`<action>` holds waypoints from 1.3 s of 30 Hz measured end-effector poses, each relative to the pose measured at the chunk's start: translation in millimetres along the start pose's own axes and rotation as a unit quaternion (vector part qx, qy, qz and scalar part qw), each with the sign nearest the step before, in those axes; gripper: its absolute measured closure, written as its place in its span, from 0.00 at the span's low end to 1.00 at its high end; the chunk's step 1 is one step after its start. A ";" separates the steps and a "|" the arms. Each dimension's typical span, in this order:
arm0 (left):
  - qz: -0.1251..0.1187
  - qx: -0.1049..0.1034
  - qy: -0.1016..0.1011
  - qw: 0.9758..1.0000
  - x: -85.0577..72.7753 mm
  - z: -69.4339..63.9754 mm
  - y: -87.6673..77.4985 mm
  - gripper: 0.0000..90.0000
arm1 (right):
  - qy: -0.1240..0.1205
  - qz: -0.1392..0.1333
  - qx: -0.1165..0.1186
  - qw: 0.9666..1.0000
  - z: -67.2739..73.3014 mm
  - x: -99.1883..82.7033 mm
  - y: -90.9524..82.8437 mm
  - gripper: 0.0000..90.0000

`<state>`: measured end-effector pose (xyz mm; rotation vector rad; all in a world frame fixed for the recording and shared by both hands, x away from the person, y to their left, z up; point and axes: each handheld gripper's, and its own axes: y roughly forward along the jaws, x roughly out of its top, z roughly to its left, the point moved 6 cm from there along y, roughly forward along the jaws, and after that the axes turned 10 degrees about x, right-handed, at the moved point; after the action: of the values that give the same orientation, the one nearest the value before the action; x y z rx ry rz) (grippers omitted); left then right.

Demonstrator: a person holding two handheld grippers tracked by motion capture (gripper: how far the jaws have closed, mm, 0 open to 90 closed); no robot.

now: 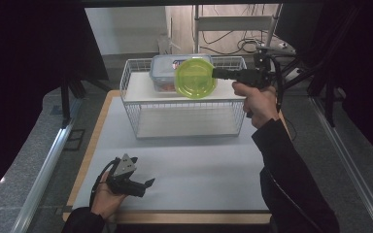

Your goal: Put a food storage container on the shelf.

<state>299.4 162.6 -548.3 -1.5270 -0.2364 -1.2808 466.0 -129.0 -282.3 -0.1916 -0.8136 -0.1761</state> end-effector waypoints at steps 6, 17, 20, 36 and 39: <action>-0.001 -0.002 0.000 1.000 0.0 -0.1 -0.2 0.04 | 0.009 -0.010 -0.009 1.000 -4.9 21.8 14.8 0.93; -0.010 -0.005 -0.005 1.000 1.2 0.3 -2.4 0.04 | 0.050 -0.025 -0.025 0.998 -28.9 49.9 45.6 0.93; -0.010 -0.007 -0.004 1.000 1.1 0.2 -2.4 0.04 | 0.063 -0.026 -0.028 0.997 -34.4 54.1 52.9 0.93; -0.012 -0.013 -0.004 1.000 1.1 -0.6 -2.5 0.04 | 0.090 -0.047 -0.074 0.992 -59.6 65.7 70.7 0.84; -0.011 -0.014 -0.004 1.000 1.0 -0.8 -2.2 0.04 | 0.088 -0.054 -0.081 0.991 -61.2 66.8 74.4 0.85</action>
<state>297.7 162.4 -546.3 -1.5571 -0.2420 -1.3011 571.0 -77.0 -282.0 -0.2804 -0.6340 -0.3574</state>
